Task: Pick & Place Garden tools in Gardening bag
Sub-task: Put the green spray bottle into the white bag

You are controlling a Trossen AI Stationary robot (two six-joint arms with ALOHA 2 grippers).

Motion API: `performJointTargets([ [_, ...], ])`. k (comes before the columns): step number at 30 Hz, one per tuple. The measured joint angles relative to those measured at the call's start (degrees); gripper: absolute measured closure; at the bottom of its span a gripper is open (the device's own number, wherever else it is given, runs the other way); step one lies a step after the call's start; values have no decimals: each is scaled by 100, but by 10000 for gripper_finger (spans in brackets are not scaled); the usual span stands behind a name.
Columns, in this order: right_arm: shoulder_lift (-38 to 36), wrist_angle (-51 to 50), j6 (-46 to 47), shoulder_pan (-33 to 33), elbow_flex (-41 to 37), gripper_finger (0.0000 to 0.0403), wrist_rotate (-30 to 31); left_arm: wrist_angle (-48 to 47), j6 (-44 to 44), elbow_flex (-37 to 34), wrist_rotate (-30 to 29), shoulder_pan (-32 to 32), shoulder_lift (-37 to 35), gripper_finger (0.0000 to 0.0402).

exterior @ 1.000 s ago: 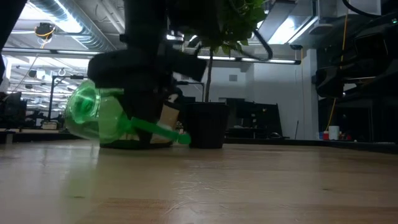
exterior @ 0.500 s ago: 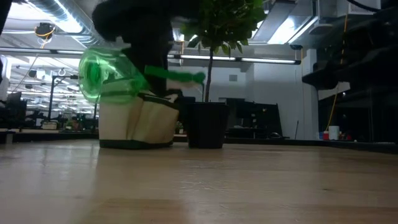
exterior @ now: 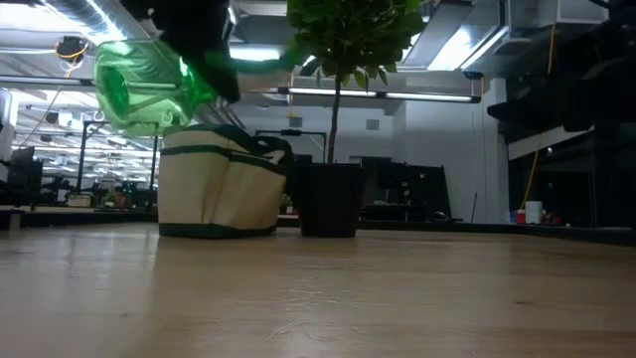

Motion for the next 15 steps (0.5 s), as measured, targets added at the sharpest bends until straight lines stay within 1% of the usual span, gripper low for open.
performJointTargets([
  [1, -104, -15, 54, -17, 0, 62, 96, 94, -52, -50, -70, -20, -87, 263],
  [2, -195, -57, 190, -27, 2, 62, 342, 138, -109, -107, -128, -38, -176, 263],
  [5, -434, -250, 597, -37, 2, 62, 1424, 167, -275, -168, -304, -69, -376, 263],
  [6, -490, -270, 620, -34, 3, 62, 1613, 168, -324, -182, -374, -75, -427, 263],
  [11, -629, -325, 172, 87, 4, 62, 1676, 149, -396, -199, -588, -169, -538, 262],
  [15, -630, -305, 121, 109, 4, 62, 1784, 149, -396, -199, -617, -175, -540, 262],
])
